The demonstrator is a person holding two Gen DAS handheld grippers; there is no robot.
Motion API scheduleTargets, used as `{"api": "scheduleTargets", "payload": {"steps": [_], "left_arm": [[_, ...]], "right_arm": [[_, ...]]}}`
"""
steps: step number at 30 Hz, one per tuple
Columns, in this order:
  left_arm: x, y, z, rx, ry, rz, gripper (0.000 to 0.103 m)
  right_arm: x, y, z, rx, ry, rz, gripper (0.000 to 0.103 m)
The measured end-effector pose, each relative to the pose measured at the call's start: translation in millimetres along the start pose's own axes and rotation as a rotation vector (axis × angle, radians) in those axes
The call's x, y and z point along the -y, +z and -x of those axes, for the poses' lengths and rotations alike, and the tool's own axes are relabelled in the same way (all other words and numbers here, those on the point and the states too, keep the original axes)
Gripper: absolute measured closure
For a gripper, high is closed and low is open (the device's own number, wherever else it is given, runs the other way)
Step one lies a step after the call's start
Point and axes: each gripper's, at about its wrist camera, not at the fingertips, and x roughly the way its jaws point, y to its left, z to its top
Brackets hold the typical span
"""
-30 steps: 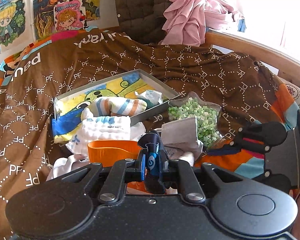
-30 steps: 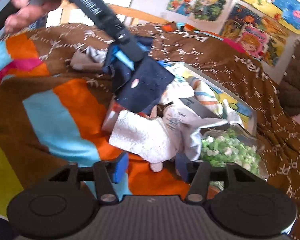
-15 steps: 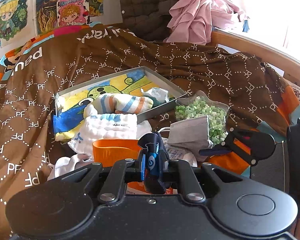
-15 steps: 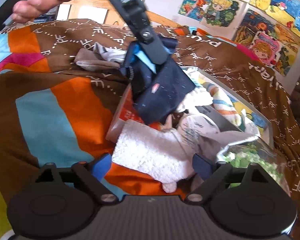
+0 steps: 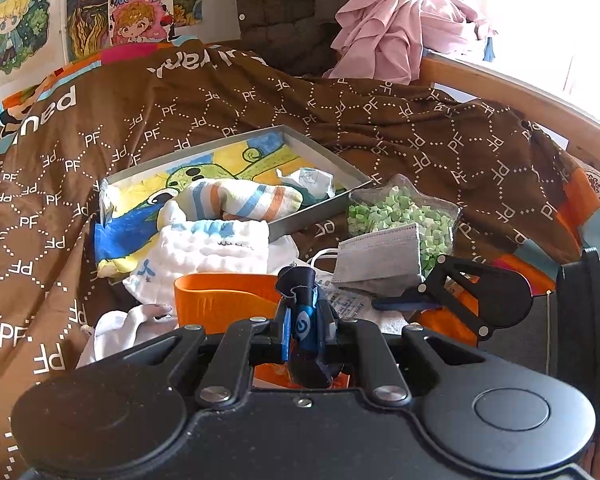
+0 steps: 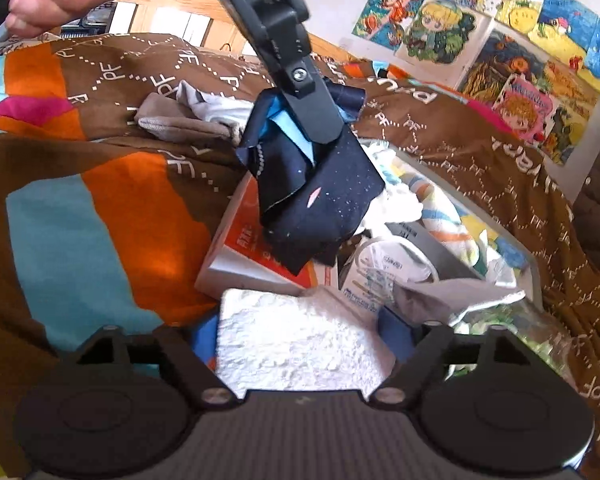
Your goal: Organize soft objects
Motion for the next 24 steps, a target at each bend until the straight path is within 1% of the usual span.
{"api": "scheduleTargets", "payload": {"steps": [1, 3, 4, 5, 7, 10, 12, 15, 18, 21, 24], "left_arm": [[0.7, 0.9, 1.7, 0.002, 0.001, 0.000, 0.090], [2.9, 3.4, 6.2, 0.010, 0.005, -0.003, 0.090], [4.3, 4.6, 9.2, 0.015, 0.007, -0.006, 0.090], [6.0, 5.5, 12.4, 0.020, 0.009, -0.008, 0.090], [9.4, 6.9, 18.8, 0.028, 0.013, -0.015, 0.090], [13.8, 7.6, 26.4, 0.032, 0.020, -0.027, 0.090], [15.2, 8.3, 29.7, 0.036, 0.024, -0.029, 0.090], [18.1, 10.1, 33.2, 0.043, 0.029, -0.026, 0.090], [21.1, 13.2, 37.0, 0.056, 0.029, -0.026, 0.090], [21.4, 16.5, 41.1, 0.080, 0.030, -0.009, 0.090], [20.3, 20.4, 42.3, 0.096, 0.035, 0.012, 0.090]], "right_arm": [[0.0, 1.8, 2.7, 0.008, -0.007, 0.009, 0.043], [2.2, 4.7, 8.5, 0.018, -0.011, -0.001, 0.056], [2.9, 5.6, 10.8, 0.021, -0.019, -0.002, 0.058], [3.3, 6.4, 13.5, 0.024, -0.027, 0.002, 0.065], [3.0, 7.8, 19.0, 0.029, -0.051, 0.007, 0.071], [2.3, 9.3, 23.7, 0.026, -0.082, 0.014, 0.074], [1.4, 9.3, 26.6, 0.023, -0.106, 0.023, 0.079], [1.1, 11.0, 33.3, 0.027, -0.132, 0.026, 0.083], [2.3, 14.0, 43.5, 0.054, -0.134, 0.014, 0.089], [5.4, 16.4, 51.3, 0.084, -0.143, -0.003, 0.091], [8.9, 17.5, 56.5, 0.111, -0.159, -0.019, 0.091]]}}
